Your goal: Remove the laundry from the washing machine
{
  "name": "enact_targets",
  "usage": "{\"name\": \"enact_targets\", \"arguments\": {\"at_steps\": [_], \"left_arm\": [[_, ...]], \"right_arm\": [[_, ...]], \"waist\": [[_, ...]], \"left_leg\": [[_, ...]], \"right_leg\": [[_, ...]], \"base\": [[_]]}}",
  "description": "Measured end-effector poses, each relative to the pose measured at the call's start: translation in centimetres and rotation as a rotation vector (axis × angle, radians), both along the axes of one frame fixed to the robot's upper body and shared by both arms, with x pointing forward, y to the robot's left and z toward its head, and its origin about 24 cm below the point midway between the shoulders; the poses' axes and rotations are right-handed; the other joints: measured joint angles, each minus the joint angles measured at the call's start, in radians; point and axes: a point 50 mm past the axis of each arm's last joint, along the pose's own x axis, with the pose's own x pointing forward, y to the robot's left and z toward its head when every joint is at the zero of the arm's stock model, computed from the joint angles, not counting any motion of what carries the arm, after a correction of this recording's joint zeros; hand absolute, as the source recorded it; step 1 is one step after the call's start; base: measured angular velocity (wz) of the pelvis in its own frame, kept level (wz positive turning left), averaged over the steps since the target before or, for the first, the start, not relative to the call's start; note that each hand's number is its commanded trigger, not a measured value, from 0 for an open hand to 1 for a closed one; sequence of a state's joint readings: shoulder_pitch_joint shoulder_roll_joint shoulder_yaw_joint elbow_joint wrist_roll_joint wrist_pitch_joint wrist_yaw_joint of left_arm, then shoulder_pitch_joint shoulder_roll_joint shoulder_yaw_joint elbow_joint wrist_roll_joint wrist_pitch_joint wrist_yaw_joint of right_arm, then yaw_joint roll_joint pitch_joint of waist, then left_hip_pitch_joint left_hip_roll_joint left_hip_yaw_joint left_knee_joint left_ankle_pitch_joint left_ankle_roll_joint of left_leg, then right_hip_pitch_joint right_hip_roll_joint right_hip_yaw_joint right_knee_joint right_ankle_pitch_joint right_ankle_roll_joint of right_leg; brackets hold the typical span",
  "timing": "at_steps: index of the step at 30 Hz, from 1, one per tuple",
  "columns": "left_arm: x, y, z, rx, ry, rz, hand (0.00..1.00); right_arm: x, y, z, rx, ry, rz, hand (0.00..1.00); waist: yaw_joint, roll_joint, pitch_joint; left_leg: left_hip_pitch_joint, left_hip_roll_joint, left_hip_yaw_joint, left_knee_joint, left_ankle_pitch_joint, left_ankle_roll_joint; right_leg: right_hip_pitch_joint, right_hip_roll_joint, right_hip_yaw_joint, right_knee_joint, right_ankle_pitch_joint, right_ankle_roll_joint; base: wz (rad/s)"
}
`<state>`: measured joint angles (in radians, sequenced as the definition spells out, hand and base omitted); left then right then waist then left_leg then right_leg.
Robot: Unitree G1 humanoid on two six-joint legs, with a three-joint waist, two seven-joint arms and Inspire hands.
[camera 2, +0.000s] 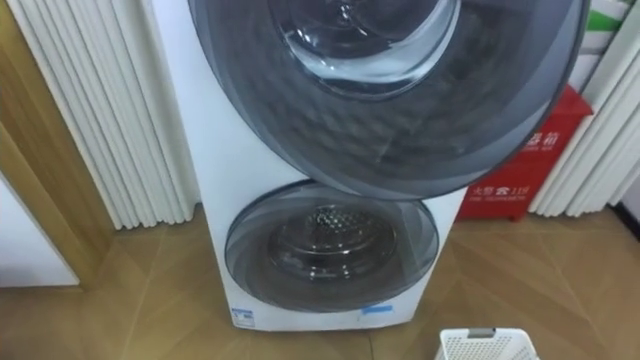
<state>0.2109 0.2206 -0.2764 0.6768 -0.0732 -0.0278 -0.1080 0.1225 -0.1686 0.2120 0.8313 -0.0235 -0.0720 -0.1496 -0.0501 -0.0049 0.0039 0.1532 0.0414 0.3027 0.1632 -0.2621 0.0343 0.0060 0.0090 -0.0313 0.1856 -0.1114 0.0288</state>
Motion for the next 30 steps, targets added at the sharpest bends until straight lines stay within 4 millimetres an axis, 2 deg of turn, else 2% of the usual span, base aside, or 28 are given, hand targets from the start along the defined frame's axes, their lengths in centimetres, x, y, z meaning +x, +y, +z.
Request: {"name": "enact_targets", "arguments": {"at_steps": [2, 6, 9, 12, 14, 15, 17, 19, 20, 23, 27, 29, 30], "left_arm": [[-1.5, 0.9, -1.0, 0.038, 0.063, 0.070, 0.00], [-2.1, 1.5, -1.3, 0.063, 0.078, 0.112, 0.00], [-1.2, 1.3, -0.9, 0.056, 0.036, 0.124, 0.00], [2.2, 0.4, 1.3, 0.022, -0.125, 0.094, 0.00], [5.6, -1.0, 4.5, 0.010, -0.319, 0.021, 0.00], [6.4, -1.4, 5.4, 0.012, -0.369, -0.001, 0.00], [9.2, -3.2, 9.4, 0.011, -0.576, -0.085, 0.00], [10.6, -4.1, 12.3, -0.005, -0.713, -0.118, 0.00], [11.1, -4.6, 13.9, -0.010, -0.788, -0.133, 0.00], [11.8, -5.1, 16.8, 0.035, -0.928, -0.183, 0.00], [12.9, -5.3, 20.0, 0.102, -1.069, -0.225, 0.00], [13.2, -5.7, 22.4, 0.127, -1.178, -0.257, 0.00], [13.3, -5.8, 22.8, 0.129, -1.200, -0.262, 0.00]], "right_arm": [[-0.5, 0.0, -0.3, 0.003, 0.026, -0.011, 0.00], [-0.4, 0.0, -0.3, 0.007, 0.016, -0.011, 0.00], [0.1, 0.1, 0.0, 0.013, -0.017, -0.003, 0.00], [0.8, 0.4, 0.3, 0.017, -0.046, 0.010, 0.00], [2.1, 0.9, 1.2, 0.031, -0.111, 0.031, 0.00], [2.4, 1.0, 1.4, 0.037, -0.127, 0.037, 0.00], [2.9, 1.4, 1.8, 0.049, -0.158, 0.057, 0.00], [3.0, 1.5, 1.9, 0.052, -0.167, 0.060, 0.00], [3.0, 1.5, 1.9, 0.048, -0.166, 0.059, 0.00], [2.4, 1.4, 1.6, 0.035, -0.149, 0.059, 0.00], [2.2, 1.2, 1.5, 0.020, -0.141, 0.073, 0.00], [2.1, 1.1, 1.3, 0.013, -0.128, 0.072, 0.00], [2.1, 1.1, 1.3, 0.012, -0.122, 0.073, 0.00]], "waist": [[0.009, 0.002, 0.0015], [0.031, 0.006, 0.0038], [0.030, 0.011, 0.0023], [0.029, 0.016, 0.0052], [0.025, 0.022, 0.0092], [0.020, 0.023, 0.0095], [0.014, 0.027, 0.0084], [0.002, 0.031, 0.0093], [0.000, 0.037, 0.0065], [-0.002, 0.044, 0.0020], [-0.010, 0.048, 0.0006], [-0.023, 0.056, 0.0022], [-0.024, 0.058, 0.0030]], "left_leg": [[0.000, 0.000, -0.002, -0.003, 0.000, 0.000], [-0.006, -0.001, -0.006, -0.006, 0.000, 0.000], [-0.008, 0.000, -0.011, -0.002, -0.001, 0.000], [-0.008, 0.000, -0.015, 0.001, -0.001, 0.000], [-0.007, -0.001, -0.015, 0.001, 0.000, 0.000], [-0.007, -0.001, -0.016, 0.001, 0.000, 0.000], [-0.006, -0.001, -0.031, 0.001, 0.000, 0.000], [-0.003, 0.000, -0.035, 0.002, 0.000, 0.000], [-0.004, -0.001, -0.042, 0.001, 0.000, 0.000], [-0.002, -0.001, -0.042, 0.003, 0.000, 0.000], [-0.004, 0.002, -0.044, 0.006, 0.000, 0.000], [-0.006, 0.001, -0.045, 0.005, 0.000, 0.000], [-0.005, 0.001, -0.045, 0.005, 0.000, 0.000]], "right_leg": [[0.000, 0.000, 0.000, 0.000, 0.001, -0.001], [-0.003, -0.001, -0.002, 0.000, 0.002, -0.003], [-0.002, 0.000, -0.005, 0.000, 0.003, -0.004], [-0.002, -0.002, -0.011, 0.001, 0.003, -0.004], [-0.003, -0.002, -0.008, 0.001, 0.003, -0.004], [-0.003, -0.003, -0.009, 0.001, 0.003, -0.004], [0.004, -0.004, -0.019, -0.001, 0.003, -0.004], [0.008, -0.004, -0.029, -0.003, 0.003, -0.004], [0.010, -0.004, -0.033, -0.008, 0.003, -0.004], [0.013, -0.002, -0.029, -0.016, 0.003, -0.004], [0.015, -0.001, -0.034, -0.019, 0.003, -0.004], [0.015, -0.005, -0.043, -0.019, 0.003, -0.004], [0.015, -0.005, -0.043, -0.018, 0.003, -0.004]], "base": [[0.00], [0.01], [0.04], [0.04], [-0.02], [0.00], [0.10], [0.03], [0.00], [-0.06], [0.01], [0.09], [0.00]]}}
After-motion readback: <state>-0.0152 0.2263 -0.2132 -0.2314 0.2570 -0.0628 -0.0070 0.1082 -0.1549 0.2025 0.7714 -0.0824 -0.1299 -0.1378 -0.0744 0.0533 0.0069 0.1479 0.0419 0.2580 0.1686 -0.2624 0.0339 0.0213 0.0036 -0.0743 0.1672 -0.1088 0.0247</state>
